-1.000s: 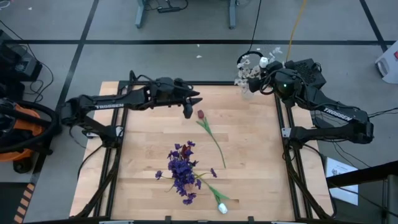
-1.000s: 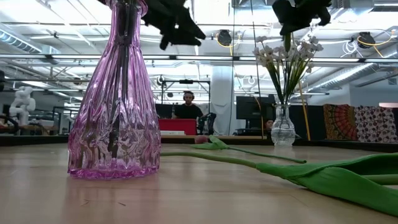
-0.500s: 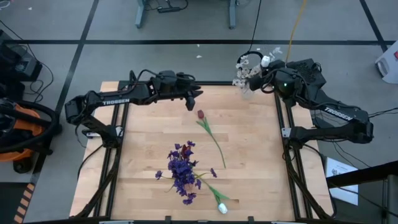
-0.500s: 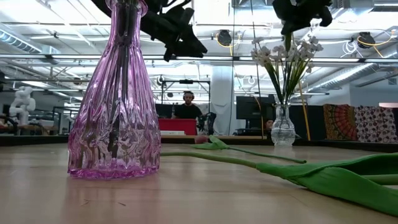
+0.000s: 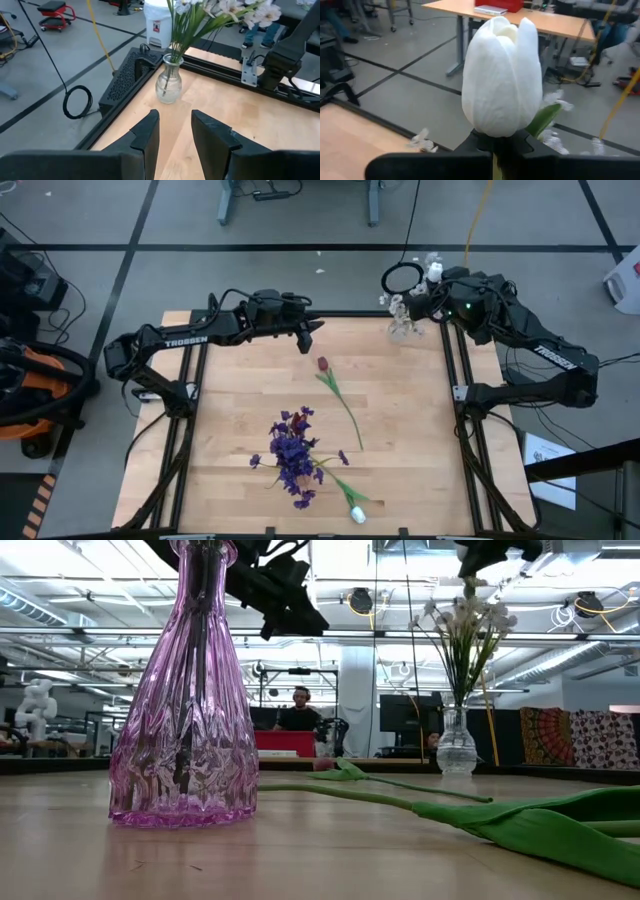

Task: Sort flowers into vase by color
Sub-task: Put the white flower into the transparent vase

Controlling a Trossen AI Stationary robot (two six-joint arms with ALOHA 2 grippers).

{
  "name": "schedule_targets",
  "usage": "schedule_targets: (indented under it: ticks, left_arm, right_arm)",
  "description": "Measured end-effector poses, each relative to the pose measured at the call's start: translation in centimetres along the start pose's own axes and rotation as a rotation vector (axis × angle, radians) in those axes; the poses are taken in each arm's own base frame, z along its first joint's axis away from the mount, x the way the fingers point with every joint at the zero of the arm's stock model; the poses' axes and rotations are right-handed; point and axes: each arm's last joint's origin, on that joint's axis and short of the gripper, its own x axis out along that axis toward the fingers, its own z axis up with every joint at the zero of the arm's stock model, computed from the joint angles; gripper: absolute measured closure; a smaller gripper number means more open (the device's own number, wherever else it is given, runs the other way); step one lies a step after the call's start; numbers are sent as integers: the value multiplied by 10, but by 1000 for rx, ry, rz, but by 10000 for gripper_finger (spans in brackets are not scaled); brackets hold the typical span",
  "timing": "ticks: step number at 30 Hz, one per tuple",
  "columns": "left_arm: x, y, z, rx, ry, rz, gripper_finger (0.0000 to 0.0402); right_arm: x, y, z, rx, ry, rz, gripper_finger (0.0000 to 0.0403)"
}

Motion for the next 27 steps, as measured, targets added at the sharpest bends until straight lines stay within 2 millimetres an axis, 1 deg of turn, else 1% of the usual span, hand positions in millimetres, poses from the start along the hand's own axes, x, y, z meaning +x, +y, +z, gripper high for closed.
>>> schedule_targets:
  ticks: [3, 9, 14, 17, 19, 22, 27]
  left_arm:
    - [0, 0, 0, 0, 1, -1, 284]
    - [0, 0, 0, -2, 0, -1, 284]
    - [0, 0, 0, -6, 1, -1, 284]
    - [0, 0, 0, -6, 0, -1, 284]
    - [0, 0, 0, -6, 0, -1, 284]
    - [0, 0, 0, -6, 0, -1, 284]
    - [0, 0, 0, -7, 0, -1, 284]
  right_arm:
    - [0, -1, -1, -6, 6, -15, 403]
    - [0, 0, -1, -7, 20, 31, 403]
    - [0, -1, -1, -16, 11, -4, 403]
    - [2, 2, -2, -23, 26, 28, 403]
    - [4, 3, -2, -34, 32, 32, 403]
    - [8, 5, -3, -54, 31, -7, 403]
    - [19, 13, -9, -95, 89, 0, 403]
